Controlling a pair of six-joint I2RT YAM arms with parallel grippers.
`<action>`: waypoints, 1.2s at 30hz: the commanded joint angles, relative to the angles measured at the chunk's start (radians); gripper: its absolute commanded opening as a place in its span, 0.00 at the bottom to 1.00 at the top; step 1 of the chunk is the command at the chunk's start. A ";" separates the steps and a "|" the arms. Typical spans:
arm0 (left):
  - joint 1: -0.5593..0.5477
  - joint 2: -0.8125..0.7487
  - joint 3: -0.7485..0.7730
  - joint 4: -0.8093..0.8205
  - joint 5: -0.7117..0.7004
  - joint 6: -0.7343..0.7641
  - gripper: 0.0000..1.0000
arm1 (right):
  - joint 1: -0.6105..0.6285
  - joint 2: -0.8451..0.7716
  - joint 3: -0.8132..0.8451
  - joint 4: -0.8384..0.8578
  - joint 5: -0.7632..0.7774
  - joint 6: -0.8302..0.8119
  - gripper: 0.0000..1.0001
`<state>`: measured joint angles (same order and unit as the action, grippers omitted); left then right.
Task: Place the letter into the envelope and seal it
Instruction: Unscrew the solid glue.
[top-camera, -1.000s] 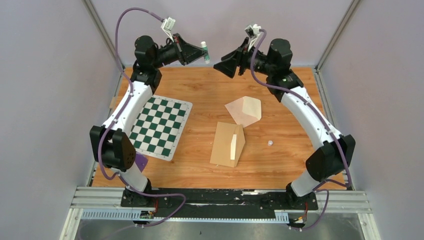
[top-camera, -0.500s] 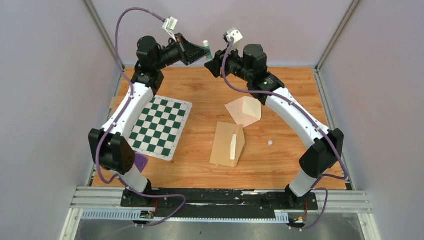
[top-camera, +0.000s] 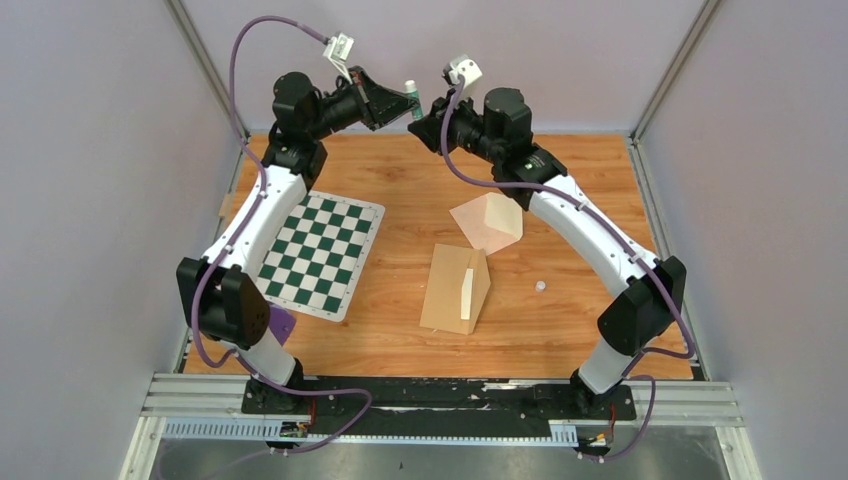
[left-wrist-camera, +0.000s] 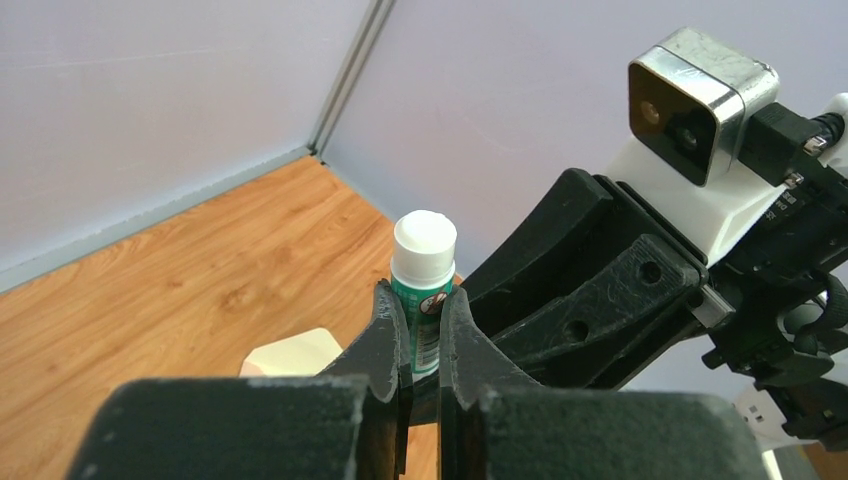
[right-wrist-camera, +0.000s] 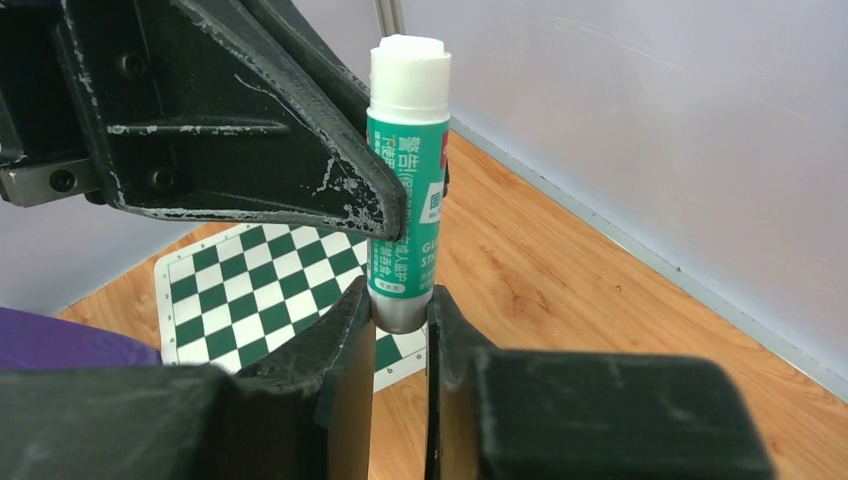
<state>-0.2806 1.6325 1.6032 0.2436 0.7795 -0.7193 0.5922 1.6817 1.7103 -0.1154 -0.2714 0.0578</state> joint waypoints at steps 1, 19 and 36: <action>-0.005 -0.028 0.013 0.028 0.010 0.000 0.00 | -0.005 -0.027 0.008 0.043 -0.019 -0.019 0.00; -0.005 0.019 0.030 0.068 0.054 -0.045 0.21 | -0.087 -0.052 -0.074 0.173 -0.316 0.149 0.00; -0.006 0.022 0.029 0.093 0.074 -0.068 0.48 | -0.107 -0.022 -0.062 0.215 -0.349 0.258 0.00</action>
<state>-0.2840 1.6535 1.6032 0.3092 0.8528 -0.7834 0.4892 1.6665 1.6325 0.0429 -0.6037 0.2916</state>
